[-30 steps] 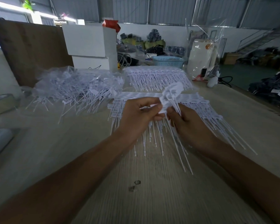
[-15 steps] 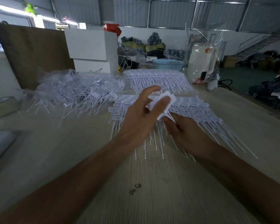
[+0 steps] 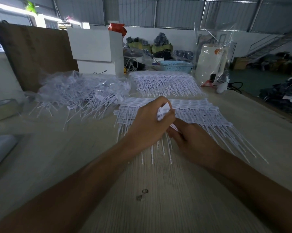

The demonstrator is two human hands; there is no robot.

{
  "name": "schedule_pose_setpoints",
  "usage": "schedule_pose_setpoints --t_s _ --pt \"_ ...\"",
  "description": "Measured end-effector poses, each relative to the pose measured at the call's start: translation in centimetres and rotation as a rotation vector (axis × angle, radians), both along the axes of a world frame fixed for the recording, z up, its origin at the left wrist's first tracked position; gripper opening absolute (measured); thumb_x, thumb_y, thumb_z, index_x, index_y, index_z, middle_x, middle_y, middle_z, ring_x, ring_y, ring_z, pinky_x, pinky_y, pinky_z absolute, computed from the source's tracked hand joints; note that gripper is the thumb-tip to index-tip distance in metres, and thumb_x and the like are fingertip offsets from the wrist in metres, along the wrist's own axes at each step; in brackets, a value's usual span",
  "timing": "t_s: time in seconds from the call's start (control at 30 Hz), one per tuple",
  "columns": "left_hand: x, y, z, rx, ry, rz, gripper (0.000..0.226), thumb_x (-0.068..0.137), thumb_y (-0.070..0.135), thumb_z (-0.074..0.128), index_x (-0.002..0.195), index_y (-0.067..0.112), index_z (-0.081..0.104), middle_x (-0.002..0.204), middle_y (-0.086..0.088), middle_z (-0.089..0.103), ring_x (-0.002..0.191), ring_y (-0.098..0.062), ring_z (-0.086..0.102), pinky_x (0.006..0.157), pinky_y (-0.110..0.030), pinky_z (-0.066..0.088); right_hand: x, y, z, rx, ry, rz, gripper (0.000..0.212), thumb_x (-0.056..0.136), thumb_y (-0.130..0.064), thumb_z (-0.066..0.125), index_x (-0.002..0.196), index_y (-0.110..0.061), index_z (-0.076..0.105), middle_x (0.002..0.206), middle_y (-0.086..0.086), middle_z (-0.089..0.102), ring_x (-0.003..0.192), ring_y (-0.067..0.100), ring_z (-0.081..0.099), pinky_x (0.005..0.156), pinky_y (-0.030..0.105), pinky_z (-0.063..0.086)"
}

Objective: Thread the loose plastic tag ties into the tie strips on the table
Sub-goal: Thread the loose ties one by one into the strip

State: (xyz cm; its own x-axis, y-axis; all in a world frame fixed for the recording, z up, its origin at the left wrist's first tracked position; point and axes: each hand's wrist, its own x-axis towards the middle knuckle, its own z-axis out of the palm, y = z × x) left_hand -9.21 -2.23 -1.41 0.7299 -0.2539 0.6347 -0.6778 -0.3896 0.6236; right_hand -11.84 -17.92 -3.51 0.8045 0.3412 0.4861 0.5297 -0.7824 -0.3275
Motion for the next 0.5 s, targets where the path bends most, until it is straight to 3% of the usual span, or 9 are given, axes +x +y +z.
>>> schedule_pose_setpoints --t_s 0.1,0.27,0.33,0.43,0.5 --pt "0.8 0.8 0.4 -0.048 0.033 0.022 0.007 0.085 0.024 0.054 0.078 0.023 0.052 0.064 0.011 0.052 0.057 -0.002 0.048 0.054 -0.015 0.033 0.1 0.0 0.6 0.058 0.014 0.029 0.019 0.102 -0.024 0.053 0.092 -0.010 0.060 0.058 -0.011 0.043 0.048 0.005 0.041 0.054 0.032 0.029" --pt "3.3 3.1 0.1 -0.206 0.182 0.093 0.010 0.095 0.018 0.054 0.088 0.012 0.059 0.053 0.014 0.050 0.044 -0.005 0.044 0.049 -0.033 0.038 0.1 -0.7 1.3 -0.108 0.032 -0.045 0.026 0.105 -0.032 0.041 0.098 -0.016 0.059 0.062 -0.005 0.051 0.054 0.017 0.051 0.055 0.034 0.038" --pt "3.8 3.2 -0.5 -0.209 0.234 0.095 0.014 0.096 0.019 0.054 0.089 0.009 0.061 0.051 0.013 0.049 0.042 -0.005 0.043 0.050 -0.031 0.037 -0.1 -0.7 1.1 -0.180 0.036 -0.072 0.031 0.106 -0.036 0.034 0.101 -0.016 0.058 0.066 -0.002 0.056 0.057 0.020 0.054 0.057 0.035 0.043" --pt "3.8 3.5 -0.8 -0.183 0.268 0.039 0.026 0.099 0.041 0.054 0.099 0.018 0.066 0.059 0.010 0.058 0.046 -0.007 0.055 0.043 -0.023 0.040 -0.1 -0.6 0.8 -0.207 0.049 -0.088 0.033 0.106 -0.037 0.029 0.102 -0.016 0.055 0.073 0.002 0.062 0.062 0.023 0.059 0.062 0.040 0.049" --pt "3.7 4.1 -0.6 -0.180 0.309 -0.022 0.044 0.094 0.066 0.045 0.114 0.032 0.064 0.079 0.011 0.067 0.059 -0.006 0.067 0.048 -0.021 0.048 0.1 -0.7 0.7 -0.186 0.055 -0.101 0.034 0.106 -0.036 0.029 0.102 -0.015 0.055 0.076 0.006 0.065 0.063 0.025 0.061 0.063 0.041 0.050"
